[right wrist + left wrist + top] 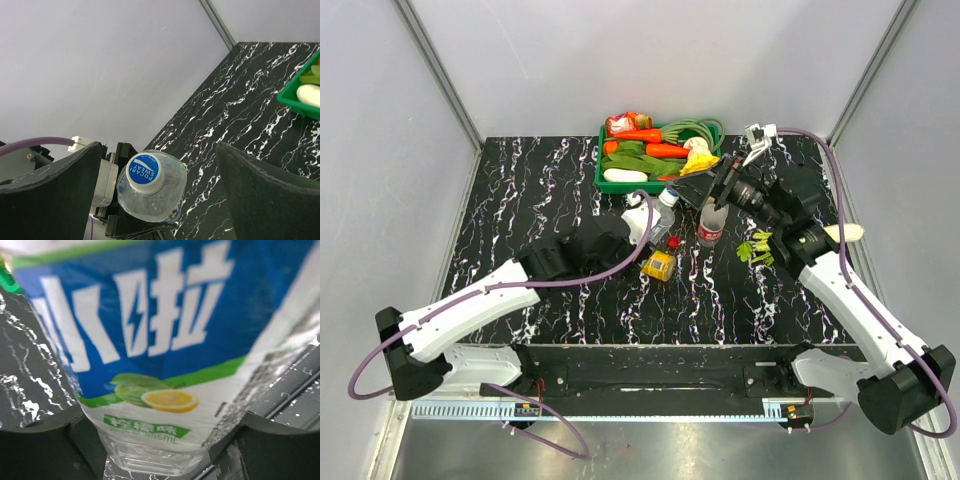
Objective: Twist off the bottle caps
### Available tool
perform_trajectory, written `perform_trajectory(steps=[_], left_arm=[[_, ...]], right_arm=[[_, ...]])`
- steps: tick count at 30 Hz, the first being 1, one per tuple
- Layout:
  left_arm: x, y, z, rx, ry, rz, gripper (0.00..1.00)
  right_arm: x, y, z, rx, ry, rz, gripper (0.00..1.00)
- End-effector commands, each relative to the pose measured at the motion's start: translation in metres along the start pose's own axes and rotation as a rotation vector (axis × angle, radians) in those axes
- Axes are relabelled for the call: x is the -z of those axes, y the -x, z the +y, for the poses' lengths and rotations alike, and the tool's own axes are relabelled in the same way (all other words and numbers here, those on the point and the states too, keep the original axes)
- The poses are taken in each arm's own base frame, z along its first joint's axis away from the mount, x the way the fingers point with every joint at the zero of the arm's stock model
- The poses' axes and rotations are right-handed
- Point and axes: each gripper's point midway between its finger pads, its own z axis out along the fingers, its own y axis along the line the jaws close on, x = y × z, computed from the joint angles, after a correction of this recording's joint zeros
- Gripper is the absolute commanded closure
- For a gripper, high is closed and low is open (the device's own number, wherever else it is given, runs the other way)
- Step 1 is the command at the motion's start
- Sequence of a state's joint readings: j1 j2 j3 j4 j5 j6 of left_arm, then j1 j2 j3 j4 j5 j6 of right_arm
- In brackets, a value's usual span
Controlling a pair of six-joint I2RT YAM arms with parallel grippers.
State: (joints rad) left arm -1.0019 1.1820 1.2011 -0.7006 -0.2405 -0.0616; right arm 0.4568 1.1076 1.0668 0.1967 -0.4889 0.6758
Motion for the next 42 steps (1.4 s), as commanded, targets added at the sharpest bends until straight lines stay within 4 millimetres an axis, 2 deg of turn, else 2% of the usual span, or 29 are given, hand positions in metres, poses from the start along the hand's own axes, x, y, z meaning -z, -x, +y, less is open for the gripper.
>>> perform_trajectory(steps=[1,13,28,37,42], left_arm=[[0.012,0.027,0.025,0.008,0.173,-0.049,0.38],[-0.001,0.025,0.028,-0.053,0.290,0.033,0.38],[-0.005,0.030,0.024,-0.045,0.279,0.032,0.37],[-0.009,0.027,0.022,-0.054,0.276,0.045,0.36],[-0.012,0.026,0.020,-0.053,0.264,0.052,0.35]], right_arm=[[-0.004,0.017,0.008,-0.044,0.005,-0.041,0.01],[-0.015,0.003,0.000,-0.124,0.022,0.003,0.15],[-0.018,-0.008,-0.009,-0.151,0.015,0.033,0.37],[-0.016,-0.006,-0.006,-0.140,0.024,0.027,0.56],[-0.016,-0.008,-0.004,-0.130,0.036,0.041,0.74]])
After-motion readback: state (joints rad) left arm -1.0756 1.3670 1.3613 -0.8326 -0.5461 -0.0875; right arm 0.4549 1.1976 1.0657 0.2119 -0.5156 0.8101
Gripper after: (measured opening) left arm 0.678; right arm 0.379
